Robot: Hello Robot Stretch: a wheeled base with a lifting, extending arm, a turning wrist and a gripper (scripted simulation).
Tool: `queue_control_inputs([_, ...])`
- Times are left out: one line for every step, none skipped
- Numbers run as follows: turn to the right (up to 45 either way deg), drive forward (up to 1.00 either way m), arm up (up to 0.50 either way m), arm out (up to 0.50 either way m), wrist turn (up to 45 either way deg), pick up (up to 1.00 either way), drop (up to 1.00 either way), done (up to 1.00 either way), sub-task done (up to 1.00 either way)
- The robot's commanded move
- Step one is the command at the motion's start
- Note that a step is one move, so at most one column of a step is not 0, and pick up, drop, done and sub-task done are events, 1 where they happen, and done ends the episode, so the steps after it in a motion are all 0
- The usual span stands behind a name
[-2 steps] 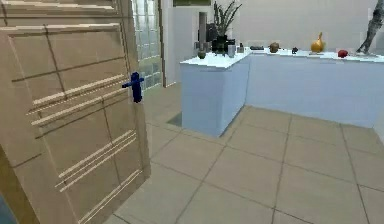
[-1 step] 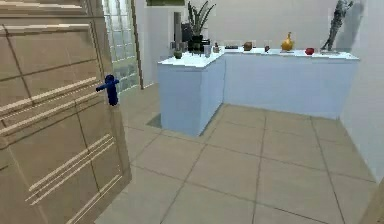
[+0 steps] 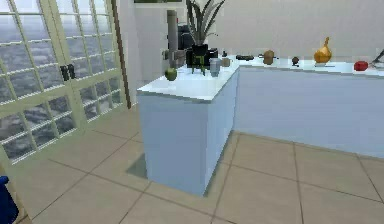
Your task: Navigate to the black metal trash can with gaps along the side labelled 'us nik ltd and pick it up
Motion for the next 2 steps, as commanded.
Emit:
queue_control_inputs([0.0,0.65,0.0,0.0,0.0,0.0,0.0,0.0,0.0])
queue_control_inputs([-45.0,0.0,0.0,0.0,0.0,0.0,0.0,0.0,0.0])
